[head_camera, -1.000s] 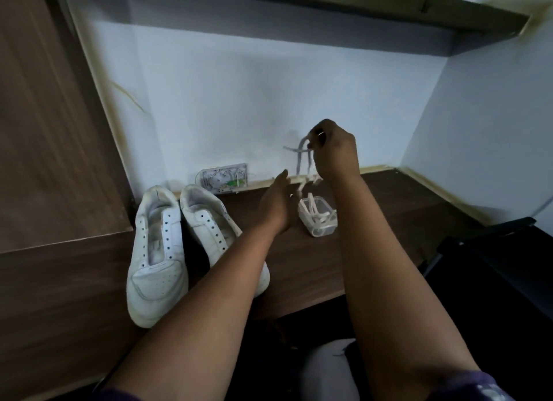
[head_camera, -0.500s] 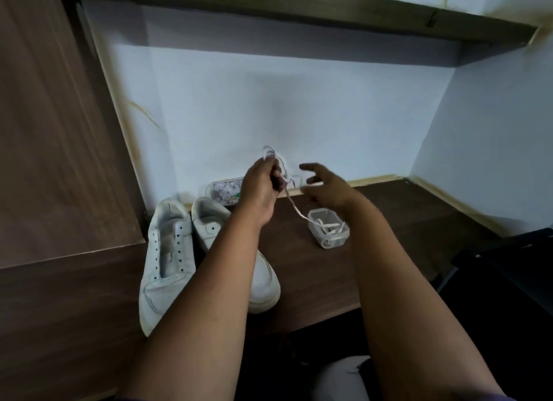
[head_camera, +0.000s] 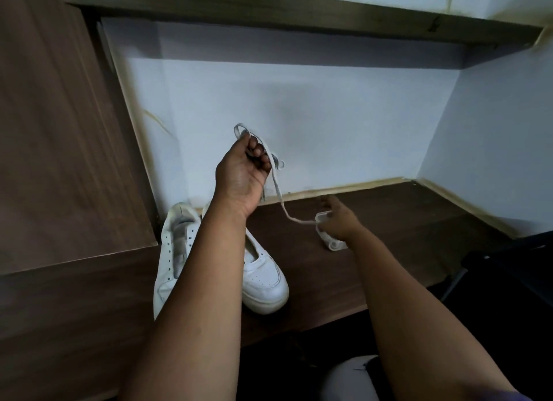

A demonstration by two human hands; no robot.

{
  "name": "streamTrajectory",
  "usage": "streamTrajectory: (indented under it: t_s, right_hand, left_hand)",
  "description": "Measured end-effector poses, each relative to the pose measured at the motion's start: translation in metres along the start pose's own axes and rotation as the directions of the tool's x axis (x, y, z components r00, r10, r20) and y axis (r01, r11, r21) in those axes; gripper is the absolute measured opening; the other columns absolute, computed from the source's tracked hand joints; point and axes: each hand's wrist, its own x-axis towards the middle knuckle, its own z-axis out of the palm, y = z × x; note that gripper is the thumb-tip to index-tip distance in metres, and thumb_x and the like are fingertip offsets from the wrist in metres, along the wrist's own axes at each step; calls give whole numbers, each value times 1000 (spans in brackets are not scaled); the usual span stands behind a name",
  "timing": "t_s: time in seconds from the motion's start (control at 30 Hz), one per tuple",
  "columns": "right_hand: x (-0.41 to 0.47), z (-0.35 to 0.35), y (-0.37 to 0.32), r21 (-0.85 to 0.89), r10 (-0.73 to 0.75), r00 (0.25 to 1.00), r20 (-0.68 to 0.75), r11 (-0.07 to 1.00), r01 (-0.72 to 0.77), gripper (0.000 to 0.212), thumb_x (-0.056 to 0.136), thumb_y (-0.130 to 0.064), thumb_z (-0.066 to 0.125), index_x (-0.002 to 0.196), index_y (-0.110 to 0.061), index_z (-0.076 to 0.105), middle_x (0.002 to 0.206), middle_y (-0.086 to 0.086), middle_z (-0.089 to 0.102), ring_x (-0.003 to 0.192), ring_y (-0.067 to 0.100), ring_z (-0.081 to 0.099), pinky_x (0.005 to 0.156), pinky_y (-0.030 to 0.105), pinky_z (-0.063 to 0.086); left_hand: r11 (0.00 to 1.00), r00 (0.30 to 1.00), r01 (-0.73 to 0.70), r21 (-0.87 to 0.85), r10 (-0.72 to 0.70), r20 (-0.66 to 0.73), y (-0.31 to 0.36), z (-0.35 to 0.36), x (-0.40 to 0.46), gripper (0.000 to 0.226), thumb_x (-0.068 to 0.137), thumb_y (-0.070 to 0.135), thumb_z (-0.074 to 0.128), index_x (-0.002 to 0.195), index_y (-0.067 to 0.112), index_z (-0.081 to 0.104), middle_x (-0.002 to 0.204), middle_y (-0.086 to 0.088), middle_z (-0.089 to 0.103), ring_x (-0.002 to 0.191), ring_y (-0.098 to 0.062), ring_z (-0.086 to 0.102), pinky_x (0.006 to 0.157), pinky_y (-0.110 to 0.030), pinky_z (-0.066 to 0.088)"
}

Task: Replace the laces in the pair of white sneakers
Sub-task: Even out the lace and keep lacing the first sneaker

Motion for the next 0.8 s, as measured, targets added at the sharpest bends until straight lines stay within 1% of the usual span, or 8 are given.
streamTrajectory:
  t_s: [0.13, 0.3, 0.4, 0.47, 0.6, 0.63, 0.73, 0.8]
  right_hand:
    - [-2, 22, -1, -459, -75, 996, 53, 884, 91, 59, 79, -35, 69, 135, -29, 49, 127, 9, 55, 121, 29, 51, 100, 36, 43]
    - [-4, 15, -8, 108, 182, 905, -384, 982, -152, 17, 93, -14, 50, 96, -11, 66, 88, 12, 64, 84, 32, 63, 69, 29, 45]
    - [-2, -1, -24, 183, 76, 806, -587, 982, 41, 21, 88, -2, 48, 95, -4, 67, 89, 16, 67, 83, 32, 64, 70, 26, 44]
    - [-4, -4, -46, 191, -28, 774, -632, 963, 191, 23, 84, 2, 49, 91, -7, 69, 88, 10, 69, 81, 26, 65, 73, 27, 49]
    - [-17, 8, -104, 118, -320, 788, -525, 890, 441, 19, 75, 2, 62, 80, -13, 71, 79, 4, 72, 74, 16, 67, 70, 22, 51]
    - [-22, 13, -119, 100, -401, 791, -461, 863, 496, 19, 71, 2, 64, 79, -14, 71, 76, 3, 71, 70, 14, 66, 68, 22, 51]
    - [-44, 30, -158, 115, -536, 808, -245, 811, 573, 19, 66, -2, 68, 80, -15, 69, 69, -2, 64, 62, 6, 56, 59, 15, 42]
    - [-53, 42, -174, 119, -597, 789, -148, 781, 613, 14, 67, -7, 75, 77, -15, 68, 67, -4, 62, 60, 4, 52, 56, 15, 38]
  left_hand:
    - [1000, 999, 0, -28, 1, 42, 4, 8, -9, 30, 99, 20, 47, 70, 13, 50, 57, 1, 46, 53, -9, 46, 54, -18, 42]
    - [998, 998, -62, -28, 63, 31, 28, 9, -17, 31, 98, 22, 48, 69, 14, 50, 57, 2, 45, 53, -10, 45, 55, -18, 42]
    - [960, 986, -148, 239, 162, -42, 41, 3, -21, 37, 100, 29, 49, 65, 17, 47, 53, 5, 42, 51, -10, 43, 53, -18, 39]
    - [803, 970, -180, 568, 241, -34, 49, -8, -19, 39, 98, 34, 52, 64, 16, 46, 52, 4, 43, 52, -14, 45, 55, -23, 39]
    - [-32, 989, -76, 997, 121, 80, 58, -34, -26, 29, 84, 37, 68, 82, 8, 65, 76, -6, 63, 72, -21, 58, 67, -29, 42]
    - [-117, 995, -68, 991, 59, 75, 57, -37, -30, 26, 80, 34, 74, 87, 11, 67, 81, -4, 66, 75, -19, 60, 67, -28, 42]
    - [-53, 995, -50, 997, -88, 46, 63, -43, -48, 26, 72, 33, 83, 84, 16, 67, 68, 6, 59, 63, -9, 55, 56, -25, 38]
    - [-212, 997, -63, 975, -50, 53, 75, -57, -52, 21, 78, 28, 78, 73, 14, 63, 61, 2, 53, 61, -15, 52, 55, -26, 33]
